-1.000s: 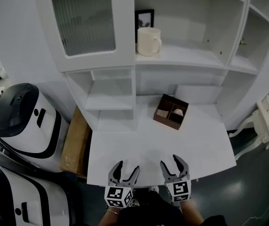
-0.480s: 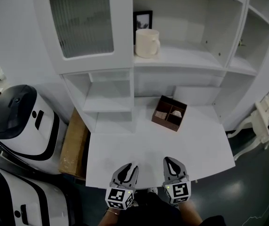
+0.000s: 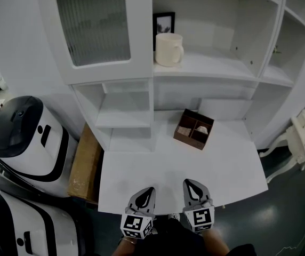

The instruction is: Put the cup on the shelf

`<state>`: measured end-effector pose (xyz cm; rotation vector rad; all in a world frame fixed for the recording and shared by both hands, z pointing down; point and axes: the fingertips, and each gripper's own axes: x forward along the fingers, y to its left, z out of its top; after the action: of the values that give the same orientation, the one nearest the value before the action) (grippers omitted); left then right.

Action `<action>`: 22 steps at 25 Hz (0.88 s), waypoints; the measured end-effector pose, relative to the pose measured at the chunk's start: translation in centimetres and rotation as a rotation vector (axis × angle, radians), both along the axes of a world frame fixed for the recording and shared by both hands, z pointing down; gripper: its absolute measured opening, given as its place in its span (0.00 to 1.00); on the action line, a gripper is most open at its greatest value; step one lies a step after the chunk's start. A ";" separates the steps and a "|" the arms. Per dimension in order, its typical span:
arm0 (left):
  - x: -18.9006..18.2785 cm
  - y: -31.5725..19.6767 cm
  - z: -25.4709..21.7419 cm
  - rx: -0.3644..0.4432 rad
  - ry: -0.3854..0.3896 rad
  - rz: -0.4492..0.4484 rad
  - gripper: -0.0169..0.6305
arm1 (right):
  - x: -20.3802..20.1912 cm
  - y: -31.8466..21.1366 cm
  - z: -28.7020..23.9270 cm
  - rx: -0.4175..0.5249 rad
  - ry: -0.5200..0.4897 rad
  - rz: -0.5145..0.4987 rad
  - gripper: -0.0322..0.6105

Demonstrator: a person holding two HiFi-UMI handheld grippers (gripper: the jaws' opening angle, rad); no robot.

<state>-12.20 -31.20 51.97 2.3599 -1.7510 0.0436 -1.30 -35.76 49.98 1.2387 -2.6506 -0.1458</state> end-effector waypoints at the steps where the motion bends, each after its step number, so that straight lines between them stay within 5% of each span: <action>1: 0.0 0.0 0.0 0.000 0.000 -0.001 0.03 | 0.0 0.0 0.0 0.003 0.000 -0.001 0.06; 22: 0.0 -0.8 0.6 -0.007 -0.002 -0.030 0.03 | 1.1 -1.2 0.9 -0.041 -0.019 0.001 0.06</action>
<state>-12.15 -31.97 52.54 2.3287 -1.7843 0.0466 -0.18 -37.00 50.88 1.2350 -2.6546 -0.0794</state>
